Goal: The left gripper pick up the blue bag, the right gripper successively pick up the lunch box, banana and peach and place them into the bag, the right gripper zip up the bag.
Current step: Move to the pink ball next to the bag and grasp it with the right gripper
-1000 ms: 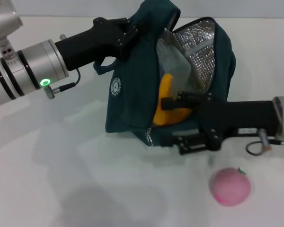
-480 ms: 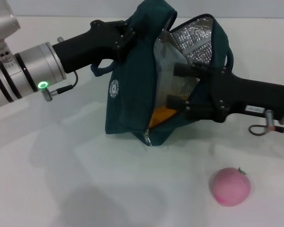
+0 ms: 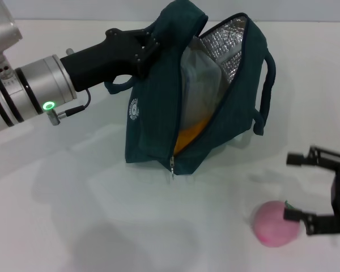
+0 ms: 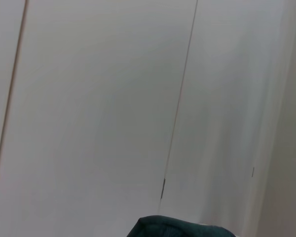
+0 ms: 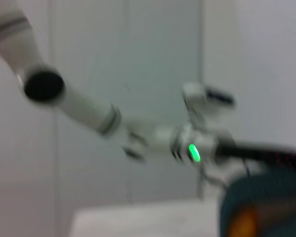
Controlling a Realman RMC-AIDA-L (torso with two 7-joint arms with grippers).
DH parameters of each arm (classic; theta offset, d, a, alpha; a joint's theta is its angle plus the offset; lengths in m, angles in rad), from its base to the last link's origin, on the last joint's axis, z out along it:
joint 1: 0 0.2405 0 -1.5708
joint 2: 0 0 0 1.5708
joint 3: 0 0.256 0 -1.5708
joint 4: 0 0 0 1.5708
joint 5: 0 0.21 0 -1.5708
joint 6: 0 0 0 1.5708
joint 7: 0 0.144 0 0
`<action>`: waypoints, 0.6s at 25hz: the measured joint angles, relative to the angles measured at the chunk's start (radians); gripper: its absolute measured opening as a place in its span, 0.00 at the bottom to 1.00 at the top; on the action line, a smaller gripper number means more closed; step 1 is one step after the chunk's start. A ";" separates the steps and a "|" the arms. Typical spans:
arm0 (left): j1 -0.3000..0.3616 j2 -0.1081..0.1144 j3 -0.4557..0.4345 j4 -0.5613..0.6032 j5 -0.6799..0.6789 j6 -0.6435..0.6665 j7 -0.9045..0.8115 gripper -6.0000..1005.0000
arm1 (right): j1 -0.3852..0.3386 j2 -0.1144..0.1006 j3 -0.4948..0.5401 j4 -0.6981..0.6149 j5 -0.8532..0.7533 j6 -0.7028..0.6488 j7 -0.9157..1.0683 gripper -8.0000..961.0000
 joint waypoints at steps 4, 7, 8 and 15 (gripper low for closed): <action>0.000 -0.001 0.000 -0.001 0.001 0.000 0.000 0.04 | -0.013 0.006 0.030 0.082 -0.052 0.028 -0.094 0.91; 0.000 -0.002 0.000 -0.005 0.002 0.000 0.005 0.04 | -0.008 0.006 0.025 0.156 -0.053 0.073 -0.150 0.91; -0.001 -0.002 0.002 -0.006 0.002 0.000 0.008 0.04 | -0.006 0.006 0.021 0.177 -0.054 0.091 -0.163 0.90; -0.002 -0.005 0.003 -0.008 0.001 0.000 0.027 0.04 | 0.026 0.010 0.006 0.308 -0.058 0.172 -0.241 0.90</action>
